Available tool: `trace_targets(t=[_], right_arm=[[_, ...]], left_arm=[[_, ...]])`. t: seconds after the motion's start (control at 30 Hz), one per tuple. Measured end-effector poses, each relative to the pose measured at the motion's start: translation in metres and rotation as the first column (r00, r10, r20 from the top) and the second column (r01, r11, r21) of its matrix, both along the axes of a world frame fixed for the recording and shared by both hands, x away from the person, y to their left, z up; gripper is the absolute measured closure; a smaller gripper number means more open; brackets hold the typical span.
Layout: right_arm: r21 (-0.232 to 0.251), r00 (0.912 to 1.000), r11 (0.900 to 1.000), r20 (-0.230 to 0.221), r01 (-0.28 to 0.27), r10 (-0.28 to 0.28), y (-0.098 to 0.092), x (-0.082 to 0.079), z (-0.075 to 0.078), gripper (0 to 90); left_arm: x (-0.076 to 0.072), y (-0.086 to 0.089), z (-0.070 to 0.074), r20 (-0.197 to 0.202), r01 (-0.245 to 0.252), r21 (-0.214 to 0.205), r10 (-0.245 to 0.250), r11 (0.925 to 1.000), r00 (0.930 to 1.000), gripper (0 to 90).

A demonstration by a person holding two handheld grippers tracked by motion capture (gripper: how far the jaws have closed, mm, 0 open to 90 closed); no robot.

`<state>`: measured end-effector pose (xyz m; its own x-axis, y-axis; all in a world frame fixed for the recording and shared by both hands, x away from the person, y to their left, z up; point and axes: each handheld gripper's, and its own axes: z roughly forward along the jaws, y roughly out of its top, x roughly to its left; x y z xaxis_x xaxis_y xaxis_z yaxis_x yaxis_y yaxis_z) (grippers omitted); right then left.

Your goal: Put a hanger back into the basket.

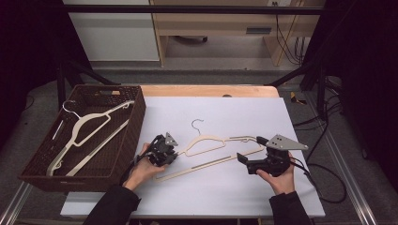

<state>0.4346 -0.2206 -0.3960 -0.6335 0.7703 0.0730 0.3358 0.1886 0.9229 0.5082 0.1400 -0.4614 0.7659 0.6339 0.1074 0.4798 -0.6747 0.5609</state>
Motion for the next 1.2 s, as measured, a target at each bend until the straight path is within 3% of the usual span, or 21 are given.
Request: trace_targets(t=[0.1, 0.23, 0.43, 0.57, 0.87, 0.97, 1.13, 1.2], right_arm=[[-0.002, 1.0, 1.0, 0.001, -0.006, 0.006, -0.001, 0.0, 0.0, 3.3], [0.007, 1.0, 1.0, -0.001, -0.005, 0.005, 0.0, 0.001, 0.0, 3.4], [0.014, 0.9998, 0.9998, -0.012, -0.014, 0.014, 0.004, 0.003, -0.002, 3.6], [0.011, 0.9995, 0.9996, -0.019, -0.027, 0.027, 0.01, 0.006, -0.002, 4.1], [-0.009, 0.9969, 0.9975, -0.038, -0.069, 0.069, 0.042, 0.023, -0.003, 6.3], [0.001, 0.9963, 0.9976, -0.051, -0.069, 0.069, 0.056, 0.034, -0.003, 7.7], [0.008, 0.9948, 0.9973, -0.071, -0.073, 0.073, 0.077, 0.054, -0.005, 9.4], [0.014, 0.9945, 0.9976, -0.08, -0.067, 0.068, 0.084, 0.061, -0.007, 11.3]], left_arm=[[-0.001, 0.0, 0.001, -0.011, 0.011, -0.011, -0.011, 0.9999, 0.9999, 78.9], [-0.005, -0.003, 0.003, -0.006, 0.024, 0.008, -0.024, 0.9997, 0.9997, 79.2], [-0.013, -0.002, 0.012, 0.024, 0.017, -0.021, -0.017, 0.9996, 0.9996, 79.2], [-0.019, -0.004, 0.016, 0.047, 0.015, 0.0, -0.015, 0.9999, 0.9988, 79.3], [-0.029, -0.006, 0.028, 0.091, 0.001, -0.014, 0.0, 0.9999, 0.9958, 79.3], [-0.033, -0.008, 0.03, 0.1, 0.004, 0.006, -0.004, 1.0, 0.995, 79.3], [-0.038, -0.008, 0.036, 0.114, 0.0, -0.017, 0.002, 0.9999, 0.9935, 79.3], [-0.04, -0.009, 0.038, 0.119, 0.004, -0.007, -0.003, 1.0, 0.9929, 79.4]])
